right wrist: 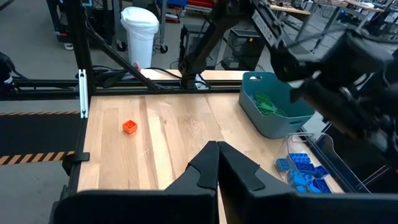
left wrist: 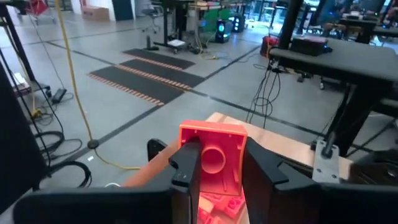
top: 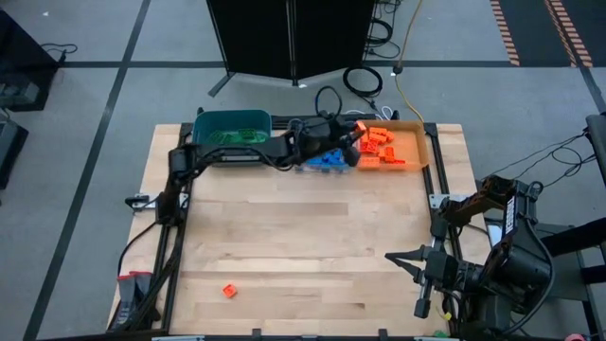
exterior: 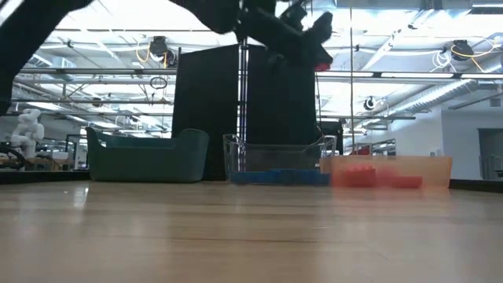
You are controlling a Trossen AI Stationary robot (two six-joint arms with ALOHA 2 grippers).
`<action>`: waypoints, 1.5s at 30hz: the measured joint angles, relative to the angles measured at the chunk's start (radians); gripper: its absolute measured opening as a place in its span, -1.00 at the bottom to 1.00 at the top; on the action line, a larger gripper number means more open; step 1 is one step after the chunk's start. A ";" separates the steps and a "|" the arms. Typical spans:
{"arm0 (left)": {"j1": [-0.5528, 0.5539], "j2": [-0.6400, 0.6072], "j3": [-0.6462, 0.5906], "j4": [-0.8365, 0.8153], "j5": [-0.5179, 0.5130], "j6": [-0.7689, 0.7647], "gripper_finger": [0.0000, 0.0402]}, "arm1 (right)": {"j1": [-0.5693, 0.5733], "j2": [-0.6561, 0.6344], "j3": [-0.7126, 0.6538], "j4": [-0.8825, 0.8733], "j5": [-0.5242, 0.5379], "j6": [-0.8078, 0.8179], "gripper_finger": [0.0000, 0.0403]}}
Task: Sort blocks
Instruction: Put the orange game piece into the orange transparent bin
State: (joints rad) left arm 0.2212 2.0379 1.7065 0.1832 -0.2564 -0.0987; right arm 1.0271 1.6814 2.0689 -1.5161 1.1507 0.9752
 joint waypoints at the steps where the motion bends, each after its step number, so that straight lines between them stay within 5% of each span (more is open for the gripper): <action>1: 0.005 0.020 0.012 0.010 0.000 0.000 -0.63 | 0.000 0.000 0.000 0.000 0.000 0.000 -1.00; 14: 0.016 0.319 0.303 -0.080 0.017 -0.137 -0.62 | 0.000 0.001 0.000 0.000 -0.041 0.005 -1.00; 25: 0.037 0.379 0.411 -0.138 0.047 -0.203 -0.05 | 0.002 0.001 0.000 -0.002 -0.056 0.002 -1.00; 30: 0.080 0.369 0.410 -0.187 0.209 -0.354 0.15 | -0.002 0.001 0.000 -0.025 -0.023 0.003 -1.00; 33: 0.095 0.363 0.411 -0.209 0.314 -0.405 0.25 | -0.018 0.001 0.000 -0.055 0.084 0.042 -1.00; 37: 0.099 0.363 0.410 -0.241 0.367 -0.446 0.32 | -0.103 -0.006 0.000 -0.054 0.259 0.054 -1.00; 45: 0.100 0.363 0.410 -0.255 0.434 -0.486 0.33 | -0.455 -0.216 -0.003 -0.054 0.218 -0.083 -1.00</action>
State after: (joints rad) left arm 0.3216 2.4008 2.1166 -0.0720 0.1775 -0.5844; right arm 0.5722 1.4656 2.0655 -1.5702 1.3688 0.8918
